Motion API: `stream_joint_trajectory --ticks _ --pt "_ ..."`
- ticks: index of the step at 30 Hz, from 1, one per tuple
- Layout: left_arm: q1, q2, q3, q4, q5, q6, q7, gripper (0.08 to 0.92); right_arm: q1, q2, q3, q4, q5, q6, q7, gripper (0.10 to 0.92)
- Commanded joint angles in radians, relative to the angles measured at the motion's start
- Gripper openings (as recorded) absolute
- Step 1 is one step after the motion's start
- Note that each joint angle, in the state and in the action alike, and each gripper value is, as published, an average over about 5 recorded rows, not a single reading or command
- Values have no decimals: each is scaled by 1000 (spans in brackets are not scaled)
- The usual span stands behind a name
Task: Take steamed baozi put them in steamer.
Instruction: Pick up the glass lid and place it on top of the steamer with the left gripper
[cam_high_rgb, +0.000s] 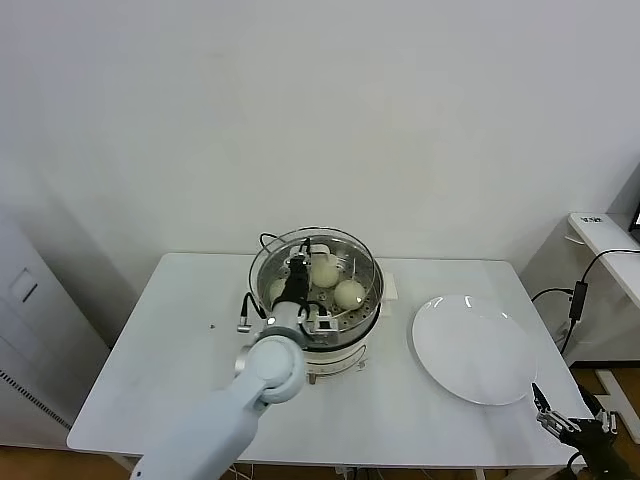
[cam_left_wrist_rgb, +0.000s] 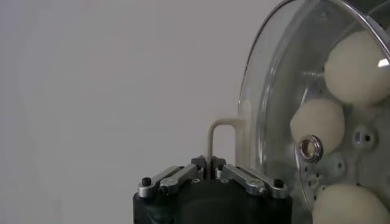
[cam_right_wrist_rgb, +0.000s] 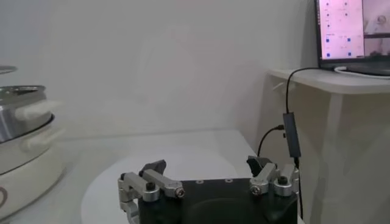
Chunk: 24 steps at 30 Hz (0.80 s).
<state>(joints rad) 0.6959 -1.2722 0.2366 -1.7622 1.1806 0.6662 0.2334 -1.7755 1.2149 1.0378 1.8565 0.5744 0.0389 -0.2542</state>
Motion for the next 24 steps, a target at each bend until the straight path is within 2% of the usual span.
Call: stream_joint_trajectory --ticks 1,24 --pt "-1 -62 45 73 46 22 -13 118 -9 5 3 -6 -1 7 -7 823" --pt "19 -68 6 140 94 -21 -62 118 -18 16 0 21 -3 18 -6 823"
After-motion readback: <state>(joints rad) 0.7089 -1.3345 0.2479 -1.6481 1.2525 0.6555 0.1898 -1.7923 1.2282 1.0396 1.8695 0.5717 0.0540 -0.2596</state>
